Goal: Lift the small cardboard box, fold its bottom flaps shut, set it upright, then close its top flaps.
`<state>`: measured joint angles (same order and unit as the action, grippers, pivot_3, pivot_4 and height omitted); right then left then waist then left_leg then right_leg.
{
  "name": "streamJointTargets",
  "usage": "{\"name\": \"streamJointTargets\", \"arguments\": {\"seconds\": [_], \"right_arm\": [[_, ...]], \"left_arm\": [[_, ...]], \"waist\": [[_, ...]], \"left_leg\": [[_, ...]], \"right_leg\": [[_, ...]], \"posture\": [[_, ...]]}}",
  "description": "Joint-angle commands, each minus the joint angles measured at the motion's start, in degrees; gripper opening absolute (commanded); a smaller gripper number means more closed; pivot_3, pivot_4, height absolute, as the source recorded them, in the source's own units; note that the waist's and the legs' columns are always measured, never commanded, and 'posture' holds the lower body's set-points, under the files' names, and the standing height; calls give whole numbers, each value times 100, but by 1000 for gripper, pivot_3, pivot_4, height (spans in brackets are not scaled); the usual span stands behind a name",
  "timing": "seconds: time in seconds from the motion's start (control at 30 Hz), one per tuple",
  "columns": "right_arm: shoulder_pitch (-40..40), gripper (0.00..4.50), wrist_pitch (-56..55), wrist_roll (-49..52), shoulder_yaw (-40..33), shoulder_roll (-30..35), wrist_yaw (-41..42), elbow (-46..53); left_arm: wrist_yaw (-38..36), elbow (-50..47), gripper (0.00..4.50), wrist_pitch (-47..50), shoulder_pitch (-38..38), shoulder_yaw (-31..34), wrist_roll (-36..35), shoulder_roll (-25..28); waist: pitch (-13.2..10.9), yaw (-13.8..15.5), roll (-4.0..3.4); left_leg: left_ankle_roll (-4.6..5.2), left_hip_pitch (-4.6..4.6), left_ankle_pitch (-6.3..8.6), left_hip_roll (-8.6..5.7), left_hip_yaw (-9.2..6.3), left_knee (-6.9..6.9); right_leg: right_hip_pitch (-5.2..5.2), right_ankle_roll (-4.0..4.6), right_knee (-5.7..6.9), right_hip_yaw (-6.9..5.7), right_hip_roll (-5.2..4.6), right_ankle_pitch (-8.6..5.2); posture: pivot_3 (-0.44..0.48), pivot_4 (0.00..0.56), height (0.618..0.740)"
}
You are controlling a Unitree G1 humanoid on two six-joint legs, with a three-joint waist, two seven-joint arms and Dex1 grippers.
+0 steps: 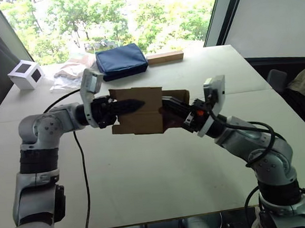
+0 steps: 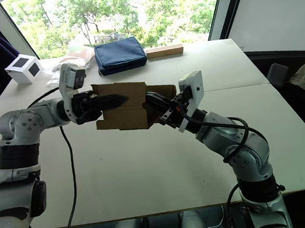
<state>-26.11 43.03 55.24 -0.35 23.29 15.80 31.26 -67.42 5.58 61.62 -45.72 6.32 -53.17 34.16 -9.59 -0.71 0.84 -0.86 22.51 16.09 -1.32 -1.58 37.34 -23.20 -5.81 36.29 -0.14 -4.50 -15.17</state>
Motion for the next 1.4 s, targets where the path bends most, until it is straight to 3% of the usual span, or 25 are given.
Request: {"name": "streamJointTargets", "arguments": {"seconds": [0.03,0.4,0.53,0.8,1.17,1.4], "right_arm": [[-165,24,-48,35,-34,-53,73,213],[614,24,469,1132,-1515,1509,738,434],[1146,24,615,1122,-1445,1950,1062,601],[841,24,354,470,-714,1577,954,534],[264,24,236,494,-463,821,867,326],[56,24,305,502,-343,669,937,330]], "left_arm": [[-50,-157,0,-101,-48,73,-20,73],[-247,41,0,-394,-395,77,127,167],[-319,-30,0,-494,-514,57,134,169],[-276,-180,0,-429,-741,52,34,158],[-169,-397,0,-310,-687,85,-80,171],[-68,-399,0,-326,-673,119,-113,153]], "waist": [[0,-1,0],[-1,9,2],[-2,7,3],[-2,2,3],[-3,4,3],[-3,5,3]], "left_leg": [[0,0,0,0,0,0],[5,1,3,-2,1,2],[10,1,6,0,1,1],[10,-1,6,5,4,3],[10,1,5,3,2,7],[10,1,5,2,2,7]], "right_leg": [[0,0,0,0,0,0],[3,-1,-2,0,-3,0],[3,-1,-2,0,-1,0],[1,-1,-1,2,4,0],[2,-1,-1,1,1,0],[2,-1,0,1,1,0]], "posture": [[0,150,737],[0,150,737],[0,150,737],[0,150,737],[0,150,737],[0,150,737]]}}
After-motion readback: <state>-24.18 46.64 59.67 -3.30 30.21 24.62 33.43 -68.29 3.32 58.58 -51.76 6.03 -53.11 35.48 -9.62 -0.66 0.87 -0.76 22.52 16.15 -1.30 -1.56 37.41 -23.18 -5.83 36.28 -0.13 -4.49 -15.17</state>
